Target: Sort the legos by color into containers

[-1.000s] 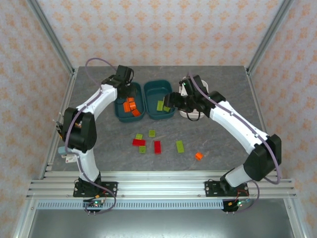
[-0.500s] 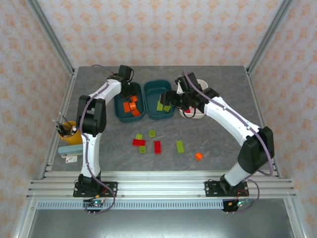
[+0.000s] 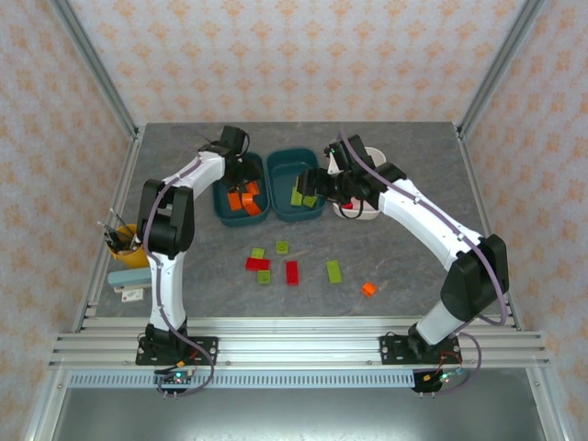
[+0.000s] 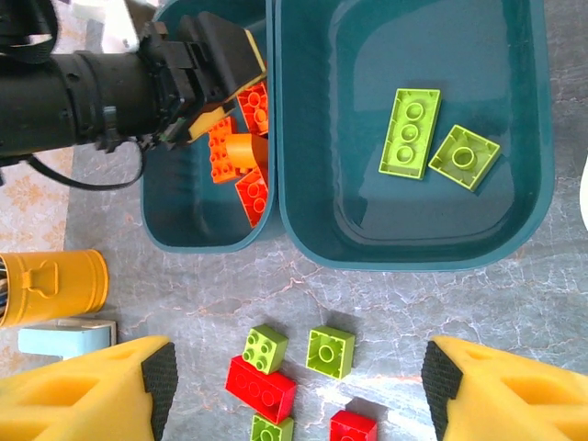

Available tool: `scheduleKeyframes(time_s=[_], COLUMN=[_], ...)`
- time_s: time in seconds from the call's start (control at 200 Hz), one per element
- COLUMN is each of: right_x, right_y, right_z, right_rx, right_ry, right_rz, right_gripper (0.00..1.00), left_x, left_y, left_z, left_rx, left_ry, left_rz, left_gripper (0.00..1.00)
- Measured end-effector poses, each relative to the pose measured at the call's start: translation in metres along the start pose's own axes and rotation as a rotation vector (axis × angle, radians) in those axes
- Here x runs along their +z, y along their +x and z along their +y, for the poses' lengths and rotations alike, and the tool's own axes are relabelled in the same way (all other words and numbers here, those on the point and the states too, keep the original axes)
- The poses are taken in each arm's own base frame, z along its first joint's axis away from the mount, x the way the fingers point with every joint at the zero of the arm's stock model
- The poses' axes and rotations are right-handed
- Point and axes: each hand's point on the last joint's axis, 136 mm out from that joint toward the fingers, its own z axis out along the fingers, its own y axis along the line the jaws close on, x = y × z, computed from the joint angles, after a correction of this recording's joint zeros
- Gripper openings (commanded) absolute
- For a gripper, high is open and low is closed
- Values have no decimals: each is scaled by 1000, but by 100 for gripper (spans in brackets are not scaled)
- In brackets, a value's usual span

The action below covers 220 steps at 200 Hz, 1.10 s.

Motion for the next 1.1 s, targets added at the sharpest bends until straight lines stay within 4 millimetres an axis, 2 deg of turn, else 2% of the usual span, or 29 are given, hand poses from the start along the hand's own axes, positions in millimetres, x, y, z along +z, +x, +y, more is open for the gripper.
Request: scheduleKeyframes(time_s=[0.165,0.28,0.405,0.455,0.505,0.596,0.681,0.786,0.901,0.976,1.101], right_x=[1,1,4,6,9,12,14,14,14,13,19], right_y=[3,9,27,38,49,71,98,138,178,190,191], right_z=[-6,-15,-15,-13,-14,-31,-62,-99,-126,-133,-131], right_rx=[-7,-31,-87,-113,-133,-137,-115,-88,-62,-54,-52], right_ry=[28,85,149,170,196,267,358,443,489,499,486], right_rz=[6,14,42,58,79,129,206,331,448,483,488], right_gripper=[70,68,64,62,60,61,62,64,66,66,66], left_x=[-36,-76,-126,-145,-162,-186,-199,-204,-203,-202,-197], left_y=[-1,0,9,16,26,54,91,145,195,219,246], left_z=[-12,-23,-31,-32,-31,-27,-24,-17,0,11,22], left_rx=[16,40,52,57,59,82,136,216,282,309,330], left_ry=[6,13,31,42,55,82,103,134,165,186,217], left_rz=[-61,-128,-203,-230,-251,-265,-248,-193,-122,-81,-18], left_gripper=[80,83,89,99,100,100,100,100,100,100,100])
